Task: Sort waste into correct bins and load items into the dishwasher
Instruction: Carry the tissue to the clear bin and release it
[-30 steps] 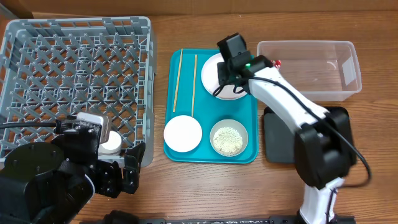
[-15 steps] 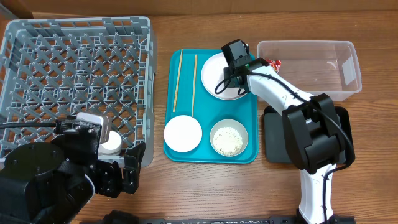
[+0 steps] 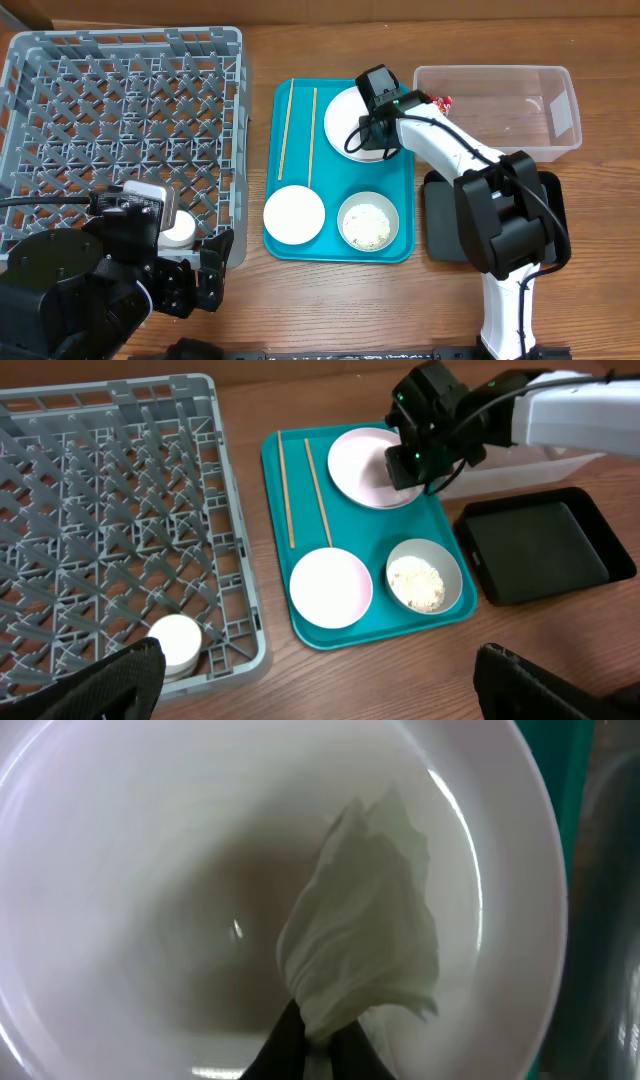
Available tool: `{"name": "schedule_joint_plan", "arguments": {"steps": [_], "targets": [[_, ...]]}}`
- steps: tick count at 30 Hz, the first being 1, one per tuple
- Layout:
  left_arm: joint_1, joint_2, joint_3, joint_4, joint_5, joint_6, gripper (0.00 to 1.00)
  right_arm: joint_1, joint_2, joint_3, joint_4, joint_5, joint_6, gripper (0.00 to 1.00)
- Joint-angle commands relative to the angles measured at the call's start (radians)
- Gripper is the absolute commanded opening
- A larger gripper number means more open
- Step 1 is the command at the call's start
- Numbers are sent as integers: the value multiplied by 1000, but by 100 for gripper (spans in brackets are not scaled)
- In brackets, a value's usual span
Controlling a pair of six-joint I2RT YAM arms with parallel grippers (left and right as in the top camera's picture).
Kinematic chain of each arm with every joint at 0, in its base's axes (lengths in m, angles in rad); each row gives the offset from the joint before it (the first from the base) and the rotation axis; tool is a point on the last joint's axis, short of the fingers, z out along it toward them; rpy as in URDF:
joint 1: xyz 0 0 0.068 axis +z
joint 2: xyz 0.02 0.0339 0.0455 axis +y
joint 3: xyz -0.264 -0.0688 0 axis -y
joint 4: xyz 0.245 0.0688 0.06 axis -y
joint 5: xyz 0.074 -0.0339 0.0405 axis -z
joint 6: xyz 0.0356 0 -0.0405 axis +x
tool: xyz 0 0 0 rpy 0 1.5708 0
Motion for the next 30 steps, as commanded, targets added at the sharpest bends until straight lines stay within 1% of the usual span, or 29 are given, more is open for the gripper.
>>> {"name": "schedule_joint_plan", "arguments": {"steps": [1,4,7,10,13,17,19,20,21,22,23,24,27,30], "targets": [[-6,-2,0,2,-14,-7,100,3,-99,101,-59,-4,-7,4],[-6,-2,0,2,-14,-7,100,-1,-175,148,-112,0,-7,4],[-6,-2,0,2,-14,-7,100,-20,-252,150,-129,-4,-2,4],[-6,-2,0,2,-14,-7,100,-45,-291,150,-183,-4,-3,4],[-6,-2,0,2,-14,-7,100,-85,-290,142,-234,-3,-3,4],[-6,-2,0,2,-14,-7,100,-161,-261,81,-213,-7,-2,4],[-6,-2,0,2,-14,-7,100,-196,-232,65,-219,-62,-8,5],[-6,-2,0,2,-14,-7,100,-208,-222,61,-228,-99,-23,14],[-6,-2,0,2,-14,-7,100,-217,-215,59,-237,-119,-30,31],[-6,-2,0,2,-14,-7,100,-225,-210,59,-243,-122,-29,46],[-6,-2,0,2,-14,-7,100,-228,-211,59,-247,-123,-29,51],[-6,-2,0,2,-14,-7,100,-229,-216,61,-254,-124,-29,53],[-6,-2,0,2,-14,-7,100,-222,-261,69,-272,-125,-29,58],[-6,-2,0,2,-14,-7,100,-193,-341,69,-283,-154,-29,61]]}}
